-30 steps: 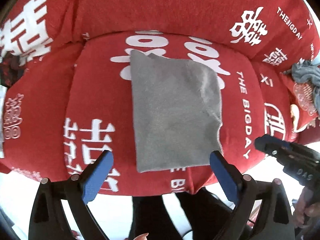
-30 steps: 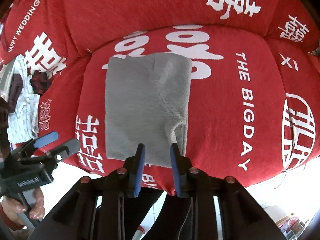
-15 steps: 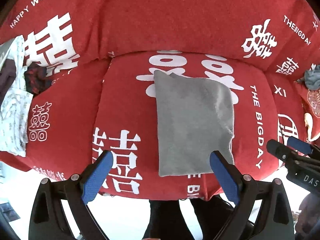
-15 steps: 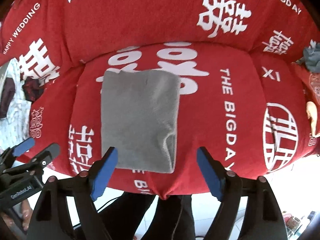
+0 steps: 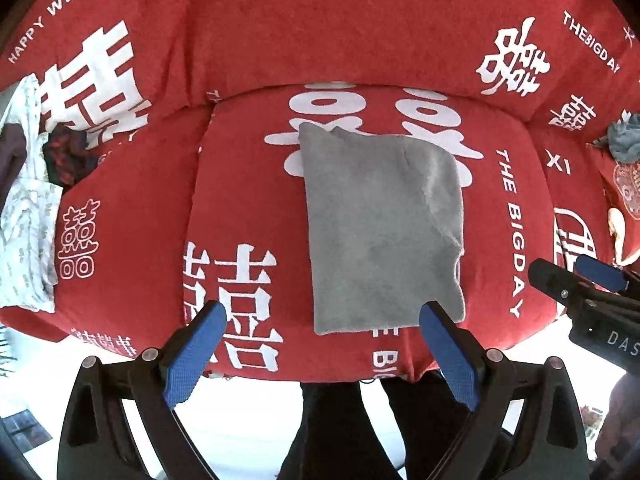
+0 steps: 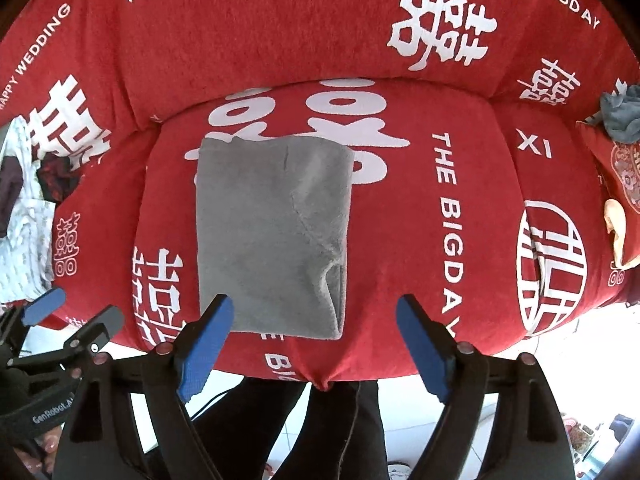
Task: Fold small clothes
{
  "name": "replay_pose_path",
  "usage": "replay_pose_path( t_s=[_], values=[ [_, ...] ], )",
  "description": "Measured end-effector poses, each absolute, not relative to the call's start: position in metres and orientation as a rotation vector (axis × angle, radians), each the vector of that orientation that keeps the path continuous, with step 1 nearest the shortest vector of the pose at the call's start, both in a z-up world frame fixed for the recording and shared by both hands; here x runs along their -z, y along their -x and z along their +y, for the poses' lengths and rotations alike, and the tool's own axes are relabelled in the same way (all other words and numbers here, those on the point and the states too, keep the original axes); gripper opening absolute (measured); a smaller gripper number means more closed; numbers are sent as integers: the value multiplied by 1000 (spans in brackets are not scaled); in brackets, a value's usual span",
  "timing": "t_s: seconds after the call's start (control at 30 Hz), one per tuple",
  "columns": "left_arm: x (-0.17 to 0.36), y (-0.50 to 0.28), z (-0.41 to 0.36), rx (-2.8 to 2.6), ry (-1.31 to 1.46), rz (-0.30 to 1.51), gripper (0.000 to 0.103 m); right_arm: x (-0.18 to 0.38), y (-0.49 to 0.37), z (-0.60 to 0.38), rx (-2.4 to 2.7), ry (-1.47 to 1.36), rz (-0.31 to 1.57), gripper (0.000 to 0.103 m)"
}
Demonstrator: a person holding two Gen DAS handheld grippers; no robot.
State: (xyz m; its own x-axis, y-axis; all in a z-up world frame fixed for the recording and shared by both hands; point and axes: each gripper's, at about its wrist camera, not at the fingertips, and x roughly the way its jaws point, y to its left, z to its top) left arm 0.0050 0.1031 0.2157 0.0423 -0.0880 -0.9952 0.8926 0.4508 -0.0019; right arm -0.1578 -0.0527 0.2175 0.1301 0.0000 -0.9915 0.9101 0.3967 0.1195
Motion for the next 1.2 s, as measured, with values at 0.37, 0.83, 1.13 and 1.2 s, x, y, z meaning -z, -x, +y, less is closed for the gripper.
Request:
replay_pose_path(
  t_s=[0.37, 0.83, 1.13, 1.2],
  values=[
    [-214, -14, 102, 862, -786, 1322, 98, -216, 157, -51, 835, -950, 1275, 86],
    [-211, -13, 104, 849, -786, 1325, 98, -214, 157, -52, 835, -959, 1279, 86],
    [-210, -14, 105, 847, -790, 1331, 98, -213, 157, -52, 833, -957, 1281, 86],
    [-210, -14, 105, 847, -791, 1331, 98, -213, 157, -52, 834, -958, 1282, 86]
  ],
)
